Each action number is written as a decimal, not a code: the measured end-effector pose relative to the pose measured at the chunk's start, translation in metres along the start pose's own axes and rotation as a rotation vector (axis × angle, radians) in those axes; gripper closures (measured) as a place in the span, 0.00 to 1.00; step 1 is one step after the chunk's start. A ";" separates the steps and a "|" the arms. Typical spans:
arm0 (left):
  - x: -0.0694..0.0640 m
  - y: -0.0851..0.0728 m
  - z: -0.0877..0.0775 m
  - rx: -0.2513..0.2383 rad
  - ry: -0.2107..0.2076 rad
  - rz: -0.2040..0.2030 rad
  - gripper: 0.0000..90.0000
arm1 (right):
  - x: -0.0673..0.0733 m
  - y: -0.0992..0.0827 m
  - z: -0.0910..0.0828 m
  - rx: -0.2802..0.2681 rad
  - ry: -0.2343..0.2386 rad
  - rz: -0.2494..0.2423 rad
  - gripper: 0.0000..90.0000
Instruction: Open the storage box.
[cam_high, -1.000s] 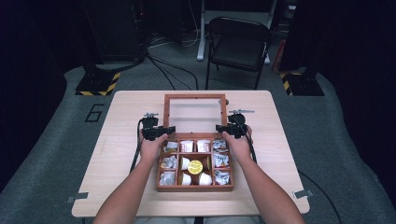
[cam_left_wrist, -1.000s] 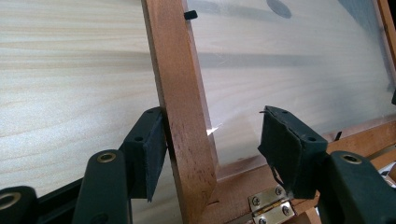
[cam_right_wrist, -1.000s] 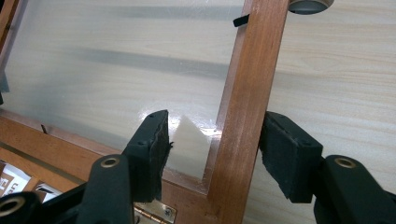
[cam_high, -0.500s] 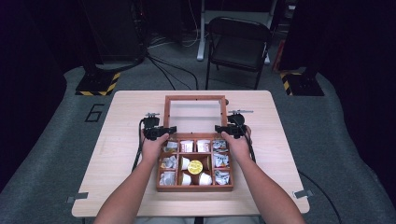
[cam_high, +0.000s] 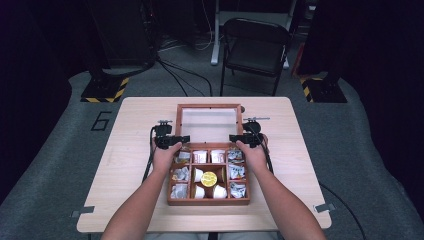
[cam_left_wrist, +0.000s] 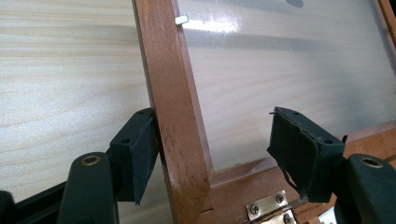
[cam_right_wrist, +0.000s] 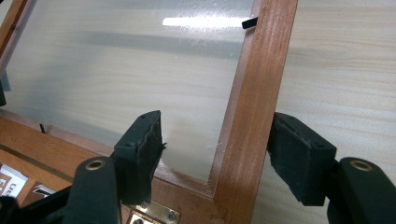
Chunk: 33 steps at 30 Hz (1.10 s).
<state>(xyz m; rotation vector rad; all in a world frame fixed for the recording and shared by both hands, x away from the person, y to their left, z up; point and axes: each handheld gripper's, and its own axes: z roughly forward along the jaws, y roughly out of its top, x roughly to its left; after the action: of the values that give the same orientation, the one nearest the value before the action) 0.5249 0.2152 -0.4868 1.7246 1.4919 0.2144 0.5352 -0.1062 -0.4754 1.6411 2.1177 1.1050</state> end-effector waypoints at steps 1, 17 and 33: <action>0.000 0.000 0.000 0.001 0.000 -0.001 0.36 | 0.000 0.000 0.000 0.004 0.002 0.004 0.39; 0.004 0.000 0.005 0.019 -0.012 -0.030 0.35 | -0.005 -0.001 0.004 0.039 0.027 0.063 0.38; 0.007 -0.001 0.007 0.037 -0.022 -0.053 0.35 | -0.009 -0.001 0.007 0.065 0.043 0.099 0.38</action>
<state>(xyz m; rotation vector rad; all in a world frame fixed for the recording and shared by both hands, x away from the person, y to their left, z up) 0.5306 0.2178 -0.4943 1.7093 1.5325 0.1404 0.5413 -0.1115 -0.4829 1.7845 2.1414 1.1211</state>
